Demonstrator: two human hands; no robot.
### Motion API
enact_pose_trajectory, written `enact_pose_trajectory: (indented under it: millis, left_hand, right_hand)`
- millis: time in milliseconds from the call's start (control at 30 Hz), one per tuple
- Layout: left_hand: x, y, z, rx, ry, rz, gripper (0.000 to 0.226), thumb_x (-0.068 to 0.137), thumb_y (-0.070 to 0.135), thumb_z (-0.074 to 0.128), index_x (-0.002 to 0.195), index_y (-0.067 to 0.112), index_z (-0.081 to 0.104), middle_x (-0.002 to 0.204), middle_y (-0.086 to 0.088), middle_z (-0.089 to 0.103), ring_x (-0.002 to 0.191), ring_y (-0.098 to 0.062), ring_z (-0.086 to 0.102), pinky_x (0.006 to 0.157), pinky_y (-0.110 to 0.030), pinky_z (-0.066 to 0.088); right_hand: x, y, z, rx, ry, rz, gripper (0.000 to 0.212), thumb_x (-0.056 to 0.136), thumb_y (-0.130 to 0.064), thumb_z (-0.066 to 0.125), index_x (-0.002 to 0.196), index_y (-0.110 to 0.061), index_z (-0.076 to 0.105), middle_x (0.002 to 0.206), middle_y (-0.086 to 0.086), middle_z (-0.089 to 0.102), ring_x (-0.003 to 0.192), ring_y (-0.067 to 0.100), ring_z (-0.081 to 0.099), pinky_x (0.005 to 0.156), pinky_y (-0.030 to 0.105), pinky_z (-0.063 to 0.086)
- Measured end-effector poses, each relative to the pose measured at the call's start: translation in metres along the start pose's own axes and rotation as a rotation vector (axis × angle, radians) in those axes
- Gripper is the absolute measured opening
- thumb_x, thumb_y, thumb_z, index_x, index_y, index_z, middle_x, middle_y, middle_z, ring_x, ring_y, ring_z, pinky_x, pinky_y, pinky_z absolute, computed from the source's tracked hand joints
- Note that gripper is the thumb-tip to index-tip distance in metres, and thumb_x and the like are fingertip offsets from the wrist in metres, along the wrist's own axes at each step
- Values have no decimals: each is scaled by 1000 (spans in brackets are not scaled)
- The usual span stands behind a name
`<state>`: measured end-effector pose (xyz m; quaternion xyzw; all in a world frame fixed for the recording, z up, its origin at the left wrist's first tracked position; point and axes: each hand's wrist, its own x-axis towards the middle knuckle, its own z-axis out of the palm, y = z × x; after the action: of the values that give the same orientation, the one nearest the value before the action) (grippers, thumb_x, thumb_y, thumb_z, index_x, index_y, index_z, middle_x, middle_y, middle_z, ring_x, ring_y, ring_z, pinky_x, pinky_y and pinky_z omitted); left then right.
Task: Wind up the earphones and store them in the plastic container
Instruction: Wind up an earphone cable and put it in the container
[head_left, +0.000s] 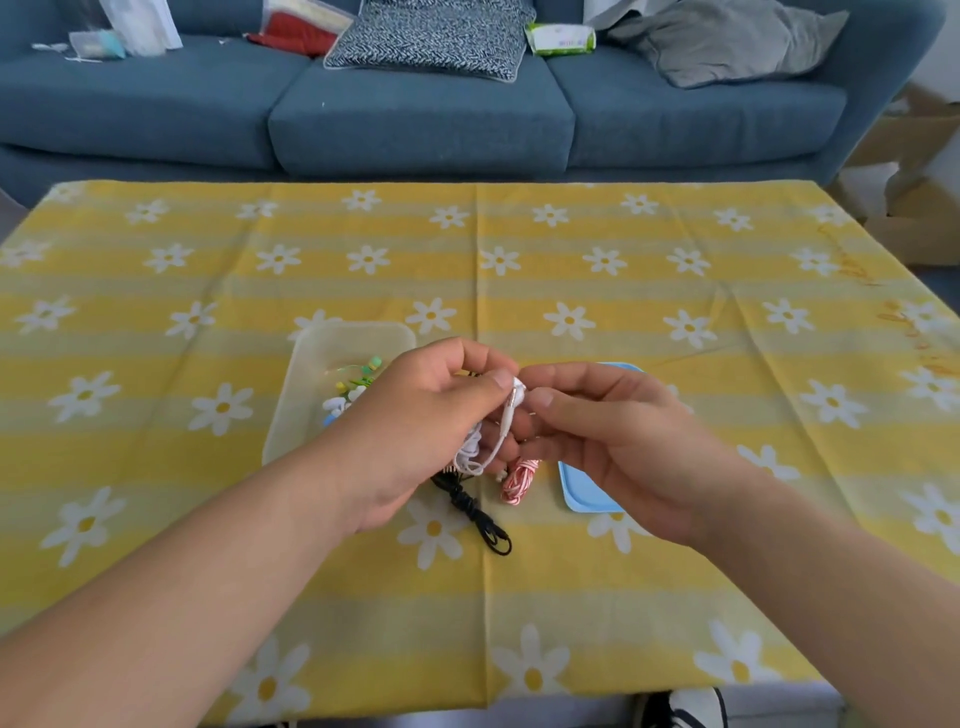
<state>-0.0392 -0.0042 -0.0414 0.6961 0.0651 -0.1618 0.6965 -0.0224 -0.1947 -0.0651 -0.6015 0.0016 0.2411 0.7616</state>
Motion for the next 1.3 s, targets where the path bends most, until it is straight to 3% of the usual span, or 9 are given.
enact_pose_trajectory:
  millis: [100,200,267,333,500,767,900,1133,1300]
  left_hand:
    - [2,-5,1,90,28,24,7,99,17,64,104,15,68,87,-13,78,71,-25,70,68,-36,59]
    - [1,-9,5,162,71,61,7,99,13,63,101,15,69,81,-9,78,66,-18,67,58,-22,55]
    - [1,-11,7,187,84,76,9,100,12,62,101,17,69,82,-8,78,64,-19,67,57,-23,55]
    - [2,-13,9,195,93,87,9,100,13,62,102,19,69,85,-9,79,65,-21,67,64,-29,57]
    - [3,-13,11,156,141,93,12,100,13,62,107,20,69,83,-4,80,72,-13,72,61,-13,53]
    - [3,-15,13,173,191,160,13,95,10,69,102,20,72,82,0,79,71,-17,74,67,-25,59]
    - [3,-17,15,222,201,233,20,95,11,69,108,26,70,91,6,80,83,-18,76,84,-37,62]
    - [3,-15,16,178,233,245,23,96,10,67,111,28,70,91,6,81,81,-21,78,88,-49,61]
    - [2,-16,17,162,229,242,21,96,13,68,109,30,71,93,8,81,88,-22,77,90,-47,61]
  right_hand:
    - [-2,0,1,-80,40,-32,21,88,-3,72,108,2,74,103,33,73,91,37,71,93,48,57]
    - [-4,1,1,-245,113,-86,16,86,-2,76,102,-3,77,94,18,79,86,31,76,85,39,62]
    - [-4,1,1,-286,145,-90,17,85,-3,79,101,-5,77,91,13,80,81,25,76,79,33,63]
    - [-4,0,2,-270,166,-67,19,84,-4,80,102,-5,76,91,14,80,78,21,75,74,30,62]
    - [-2,-2,0,-202,213,-30,14,92,-7,72,105,-7,76,98,20,77,86,24,74,74,31,59]
    - [-6,-1,6,-249,212,-15,29,82,-19,85,106,-7,74,99,15,78,82,28,77,76,33,63]
    - [-6,-1,6,-124,172,35,25,88,-6,77,112,-3,70,96,22,78,89,36,76,80,36,63]
    - [-6,-4,4,-72,128,57,30,85,-2,78,114,-1,71,102,20,78,90,28,75,80,35,59]
    - [-6,-4,5,-144,164,2,36,80,-6,83,114,-3,71,100,15,80,88,28,76,78,34,61]
